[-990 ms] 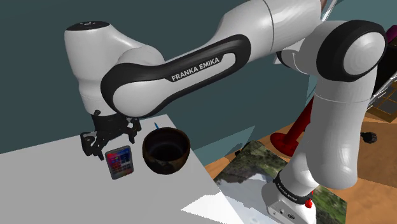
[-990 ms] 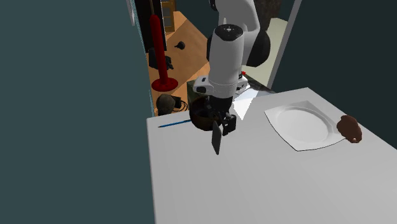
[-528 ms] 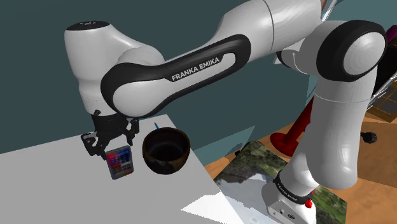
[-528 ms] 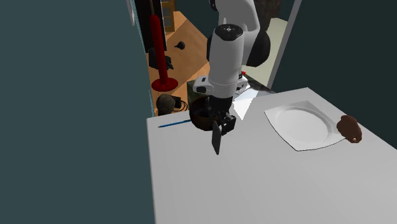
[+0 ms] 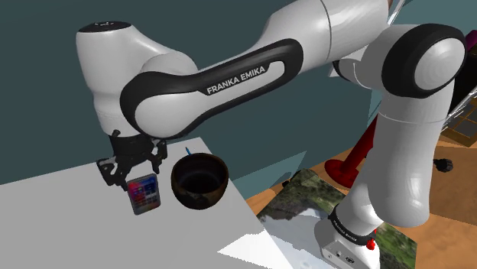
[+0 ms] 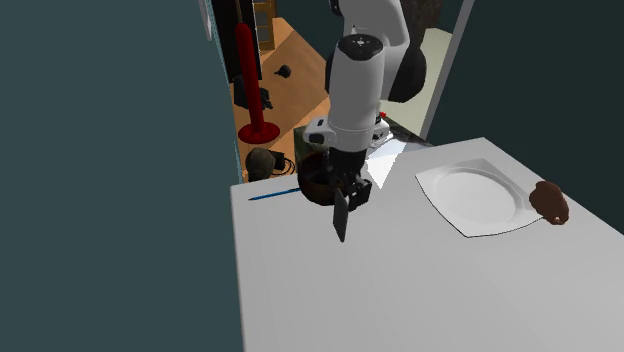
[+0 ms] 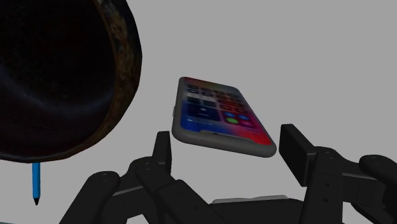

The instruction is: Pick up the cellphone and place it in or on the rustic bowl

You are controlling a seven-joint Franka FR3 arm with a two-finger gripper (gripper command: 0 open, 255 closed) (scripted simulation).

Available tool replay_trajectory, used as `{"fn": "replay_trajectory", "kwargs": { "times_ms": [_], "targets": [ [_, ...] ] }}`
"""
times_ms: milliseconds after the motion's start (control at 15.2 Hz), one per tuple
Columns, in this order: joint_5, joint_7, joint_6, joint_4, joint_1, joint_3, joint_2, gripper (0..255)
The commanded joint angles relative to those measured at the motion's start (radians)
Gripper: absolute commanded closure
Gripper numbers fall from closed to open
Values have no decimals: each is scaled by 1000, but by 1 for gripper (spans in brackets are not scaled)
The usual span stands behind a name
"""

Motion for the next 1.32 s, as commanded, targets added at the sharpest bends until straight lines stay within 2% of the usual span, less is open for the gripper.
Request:
{"fn": "replay_trajectory", "kwargs": {
  "times_ms": [0,1254],
  "targets": [
    [5,-4,-23,17,-1,2,-7,255],
    [34,-28,-262,227,8,17,-44,255]
  ]
}}
